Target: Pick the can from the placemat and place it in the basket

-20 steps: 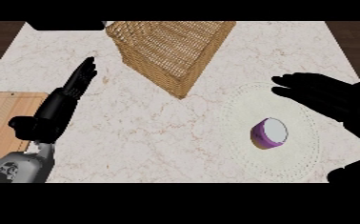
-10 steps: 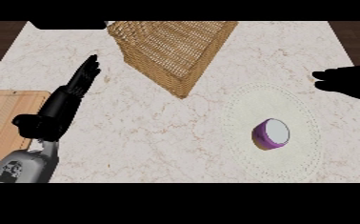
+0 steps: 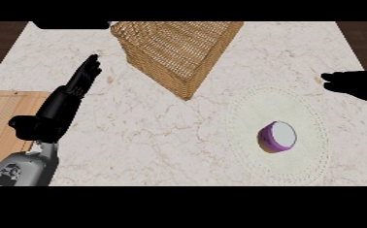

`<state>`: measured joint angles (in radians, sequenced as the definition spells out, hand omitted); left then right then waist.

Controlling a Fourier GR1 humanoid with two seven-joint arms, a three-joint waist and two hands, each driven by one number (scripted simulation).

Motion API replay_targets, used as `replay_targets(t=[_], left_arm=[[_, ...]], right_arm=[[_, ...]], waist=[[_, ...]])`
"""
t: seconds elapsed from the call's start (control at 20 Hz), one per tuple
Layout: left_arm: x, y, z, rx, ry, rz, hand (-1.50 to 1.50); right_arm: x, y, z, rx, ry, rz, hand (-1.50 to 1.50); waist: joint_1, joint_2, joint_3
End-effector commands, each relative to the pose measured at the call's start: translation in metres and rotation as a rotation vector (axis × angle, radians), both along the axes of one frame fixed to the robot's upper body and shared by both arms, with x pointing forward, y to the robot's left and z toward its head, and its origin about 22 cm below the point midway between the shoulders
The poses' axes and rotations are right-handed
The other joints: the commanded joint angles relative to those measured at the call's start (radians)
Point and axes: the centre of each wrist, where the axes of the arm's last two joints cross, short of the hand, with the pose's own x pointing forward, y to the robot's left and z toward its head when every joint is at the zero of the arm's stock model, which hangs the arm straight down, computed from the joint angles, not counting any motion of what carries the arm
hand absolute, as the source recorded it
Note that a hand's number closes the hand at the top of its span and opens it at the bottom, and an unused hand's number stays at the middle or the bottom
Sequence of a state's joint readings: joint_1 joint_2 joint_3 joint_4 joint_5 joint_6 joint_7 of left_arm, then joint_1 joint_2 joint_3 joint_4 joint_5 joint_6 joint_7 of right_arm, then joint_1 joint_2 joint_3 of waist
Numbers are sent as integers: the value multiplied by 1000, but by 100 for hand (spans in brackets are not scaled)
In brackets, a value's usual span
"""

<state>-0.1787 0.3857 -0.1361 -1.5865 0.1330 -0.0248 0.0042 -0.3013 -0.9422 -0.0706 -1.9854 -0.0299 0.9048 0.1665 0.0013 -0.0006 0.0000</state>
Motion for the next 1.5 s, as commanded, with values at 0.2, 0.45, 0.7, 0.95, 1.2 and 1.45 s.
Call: replay_targets(t=[0.2,0.45,0.7,0.95,1.2,1.45], left_arm=[[2,-13,-1,-6,-11,23,0],[6,-10,-8,-5,-6,-5,0],[-15,5,-6,6,23,-10,0],[9,10,-6,-10,5,-4,0],[0,-8,1,-15,3,13,0],[-2,-13,-2,0,29,17,0]], right_arm=[[3,16,-65,96,5,-17,-150],[25,20,-97,104,-18,-29,-150],[25,25,-122,81,-38,-31,-150],[40,19,-150,101,-39,0,-150],[31,12,-146,160,-28,27,-150],[22,2,-141,160,-20,28,-150]], waist=[[1,1,1],[5,2,0],[5,0,0],[3,2,0],[-1,0,0],[-2,0,0]])
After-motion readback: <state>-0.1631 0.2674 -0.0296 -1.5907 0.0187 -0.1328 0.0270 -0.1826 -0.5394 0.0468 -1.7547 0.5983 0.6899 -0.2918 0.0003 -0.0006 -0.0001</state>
